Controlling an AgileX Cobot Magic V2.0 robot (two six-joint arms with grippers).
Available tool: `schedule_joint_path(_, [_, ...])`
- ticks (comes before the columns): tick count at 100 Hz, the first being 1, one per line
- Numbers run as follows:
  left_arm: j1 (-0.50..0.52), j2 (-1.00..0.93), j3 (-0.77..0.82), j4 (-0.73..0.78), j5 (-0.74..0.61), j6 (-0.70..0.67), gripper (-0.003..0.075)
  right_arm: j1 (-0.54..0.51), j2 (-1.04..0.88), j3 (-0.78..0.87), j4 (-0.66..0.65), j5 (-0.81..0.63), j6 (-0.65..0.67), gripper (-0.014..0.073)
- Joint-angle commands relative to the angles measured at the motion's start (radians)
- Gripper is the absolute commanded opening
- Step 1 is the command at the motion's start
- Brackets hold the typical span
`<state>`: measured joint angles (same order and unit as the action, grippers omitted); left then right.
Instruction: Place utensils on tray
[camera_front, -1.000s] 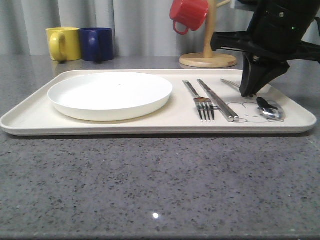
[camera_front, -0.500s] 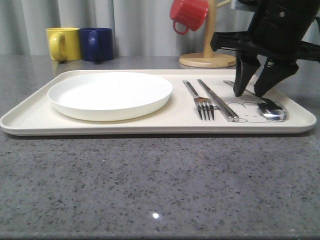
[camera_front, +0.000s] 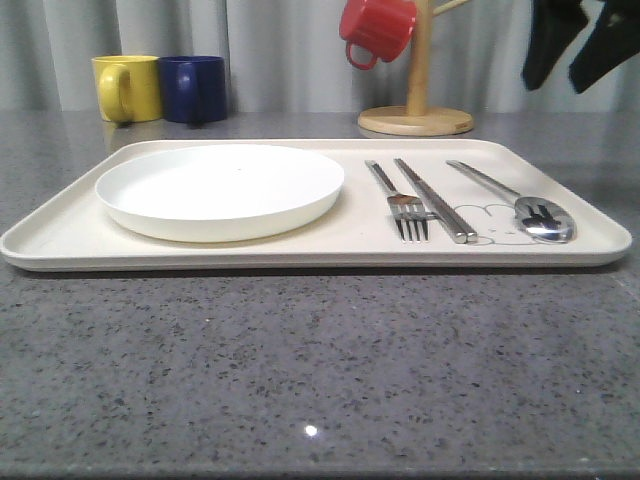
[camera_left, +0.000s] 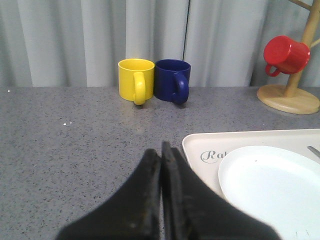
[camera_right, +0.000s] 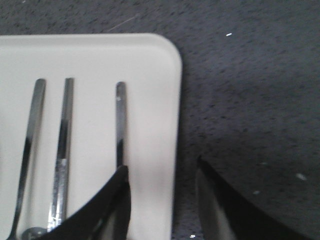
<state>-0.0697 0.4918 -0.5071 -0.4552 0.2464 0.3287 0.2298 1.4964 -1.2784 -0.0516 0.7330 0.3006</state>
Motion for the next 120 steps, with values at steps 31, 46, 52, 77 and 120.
schedule_joint_path(31, [-0.003,0.004,-0.029,-0.013,-0.080,-0.003,-0.0019,-0.077,-0.381,0.283,-0.114,-0.166,-0.006,0.0331])
schedule_joint_path(46, [-0.003,0.004,-0.029,-0.013,-0.080,-0.003,-0.0019,-0.077,-0.544,0.453,-0.119,-0.266,-0.006,0.0331])
schedule_joint_path(52, [-0.003,0.004,-0.029,-0.013,-0.080,-0.003,-0.0019,-0.077,-0.612,0.511,-0.129,-0.298,-0.006,0.0331])
schedule_joint_path(77, [-0.003,0.004,-0.029,-0.013,-0.080,-0.003,-0.0019,-0.077,-0.848,0.730,-0.152,-0.414,-0.006,0.0330])
schedule_joint_path(120, [-0.003,0.004,-0.029,-0.013,-0.080,-0.003,-0.0019,-0.077,-1.008,0.831,-0.156,-0.523,-0.006,0.0037])
